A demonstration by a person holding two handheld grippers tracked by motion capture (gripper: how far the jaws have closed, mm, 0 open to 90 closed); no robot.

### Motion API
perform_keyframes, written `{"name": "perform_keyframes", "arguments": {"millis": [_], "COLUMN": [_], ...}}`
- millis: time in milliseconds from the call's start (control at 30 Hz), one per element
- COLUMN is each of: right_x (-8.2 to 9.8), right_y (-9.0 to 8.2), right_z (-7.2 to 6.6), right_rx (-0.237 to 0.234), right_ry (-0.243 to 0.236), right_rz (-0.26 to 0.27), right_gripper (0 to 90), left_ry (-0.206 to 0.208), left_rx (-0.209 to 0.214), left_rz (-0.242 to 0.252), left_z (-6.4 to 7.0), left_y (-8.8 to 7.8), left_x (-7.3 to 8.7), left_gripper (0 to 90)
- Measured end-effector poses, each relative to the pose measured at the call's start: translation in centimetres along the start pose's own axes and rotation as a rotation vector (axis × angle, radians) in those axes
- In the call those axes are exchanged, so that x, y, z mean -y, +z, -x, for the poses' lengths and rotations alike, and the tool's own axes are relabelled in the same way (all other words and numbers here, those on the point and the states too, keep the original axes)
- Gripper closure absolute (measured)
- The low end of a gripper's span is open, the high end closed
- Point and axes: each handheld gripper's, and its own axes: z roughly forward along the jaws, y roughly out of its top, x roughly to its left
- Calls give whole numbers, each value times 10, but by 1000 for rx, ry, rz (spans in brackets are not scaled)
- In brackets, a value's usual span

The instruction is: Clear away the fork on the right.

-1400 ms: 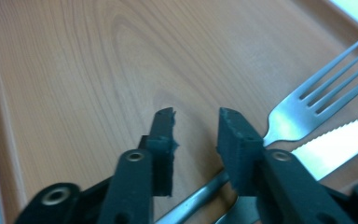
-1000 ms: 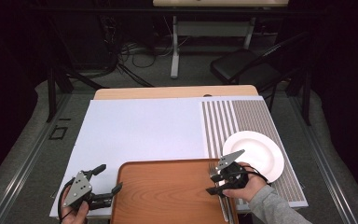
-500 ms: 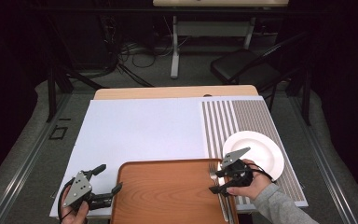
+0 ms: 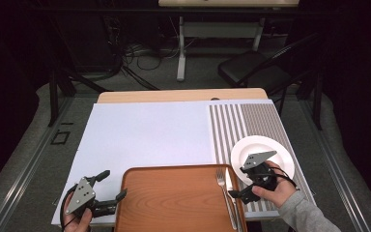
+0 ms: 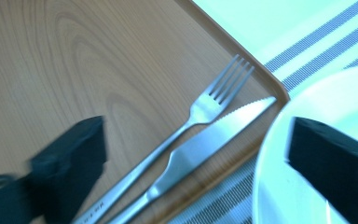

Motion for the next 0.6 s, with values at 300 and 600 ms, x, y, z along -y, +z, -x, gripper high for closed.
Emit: {"name": "perform_keyframes", "arguments": {"millis": [300,600], "right_x": [6,14], "right_y": [-11,-12], "right_z": [9,19], "right_rx": [33,55], "right_ry": [8,-26], "right_rz": [-2,-27], "right_gripper": [0,0], "left_ry": [0,-6], "left_rx": [-2,-3], "left_rz": [-1,-1], "left_z": [0,0], "left_y": [0,0], "left_x": [0,0], "left_gripper": [157,157]}}
